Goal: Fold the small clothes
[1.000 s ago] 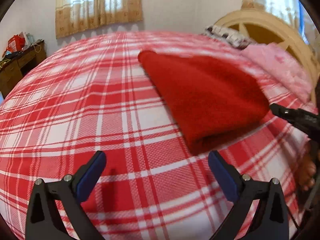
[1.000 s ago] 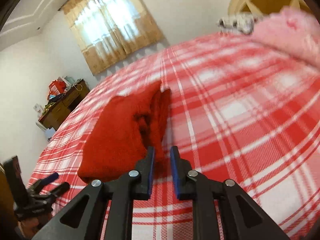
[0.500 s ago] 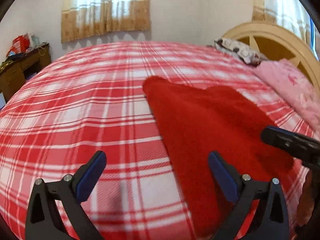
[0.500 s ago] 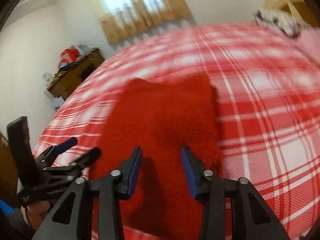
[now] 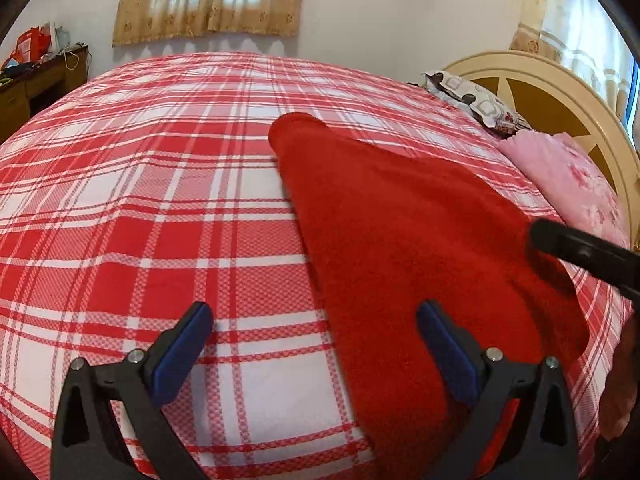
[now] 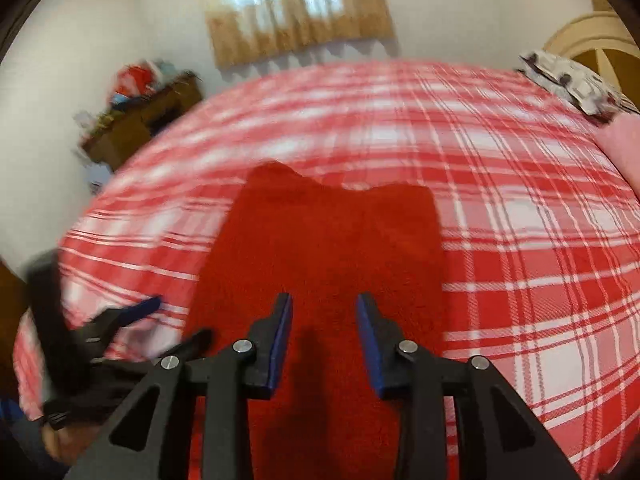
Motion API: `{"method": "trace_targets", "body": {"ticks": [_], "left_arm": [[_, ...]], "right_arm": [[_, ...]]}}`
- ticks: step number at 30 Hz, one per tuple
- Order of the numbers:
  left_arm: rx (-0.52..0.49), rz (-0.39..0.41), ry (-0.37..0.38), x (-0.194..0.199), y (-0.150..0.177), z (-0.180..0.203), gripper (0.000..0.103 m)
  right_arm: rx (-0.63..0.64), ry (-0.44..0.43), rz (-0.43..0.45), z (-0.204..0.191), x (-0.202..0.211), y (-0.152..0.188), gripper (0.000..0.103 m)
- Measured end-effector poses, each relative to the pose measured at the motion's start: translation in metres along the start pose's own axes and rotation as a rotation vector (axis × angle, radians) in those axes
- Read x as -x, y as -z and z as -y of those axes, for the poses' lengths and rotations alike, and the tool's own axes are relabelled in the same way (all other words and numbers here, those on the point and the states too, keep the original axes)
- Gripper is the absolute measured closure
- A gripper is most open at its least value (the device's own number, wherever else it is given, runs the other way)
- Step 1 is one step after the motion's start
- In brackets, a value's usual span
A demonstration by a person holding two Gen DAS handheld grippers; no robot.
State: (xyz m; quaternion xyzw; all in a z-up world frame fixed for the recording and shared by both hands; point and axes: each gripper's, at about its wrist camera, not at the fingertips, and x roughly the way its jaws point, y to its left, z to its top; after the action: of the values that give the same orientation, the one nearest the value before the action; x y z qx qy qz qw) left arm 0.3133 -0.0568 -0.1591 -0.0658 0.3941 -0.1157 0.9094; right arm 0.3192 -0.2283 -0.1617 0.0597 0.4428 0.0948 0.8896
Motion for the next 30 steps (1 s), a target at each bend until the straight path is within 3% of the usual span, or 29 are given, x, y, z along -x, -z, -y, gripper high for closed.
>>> {"method": "trace_targets", "body": {"ticks": [6, 16, 22, 28, 30], "left_arm": [[0.009, -0.007, 0.017, 0.000, 0.000, -0.002, 0.000], [-0.136, 0.066, -0.075, 0.010, 0.002, 0.026, 0.000], [-0.092, 0.013, -0.023, 0.000, -0.002, 0.015, 0.000], [-0.086, 0.008, -0.009, 0.000, 0.000, 0.016, 0.000], [-0.076, 0.003, 0.002, -0.001, 0.000, 0.015, 0.000]], "right_arm": [[-0.070, -0.114, 0.036, 0.029, -0.002, 0.012, 0.068], [-0.012, -0.076, 0.101, 0.021, -0.003, 0.017, 0.068], [0.006, -0.086, 0.065, 0.023, -0.003, 0.012, 0.068], [-0.016, -0.169, 0.075, 0.036, 0.012, 0.014, 0.068], [-0.064, -0.198, 0.091, 0.046, 0.023, 0.008, 0.060]]}}
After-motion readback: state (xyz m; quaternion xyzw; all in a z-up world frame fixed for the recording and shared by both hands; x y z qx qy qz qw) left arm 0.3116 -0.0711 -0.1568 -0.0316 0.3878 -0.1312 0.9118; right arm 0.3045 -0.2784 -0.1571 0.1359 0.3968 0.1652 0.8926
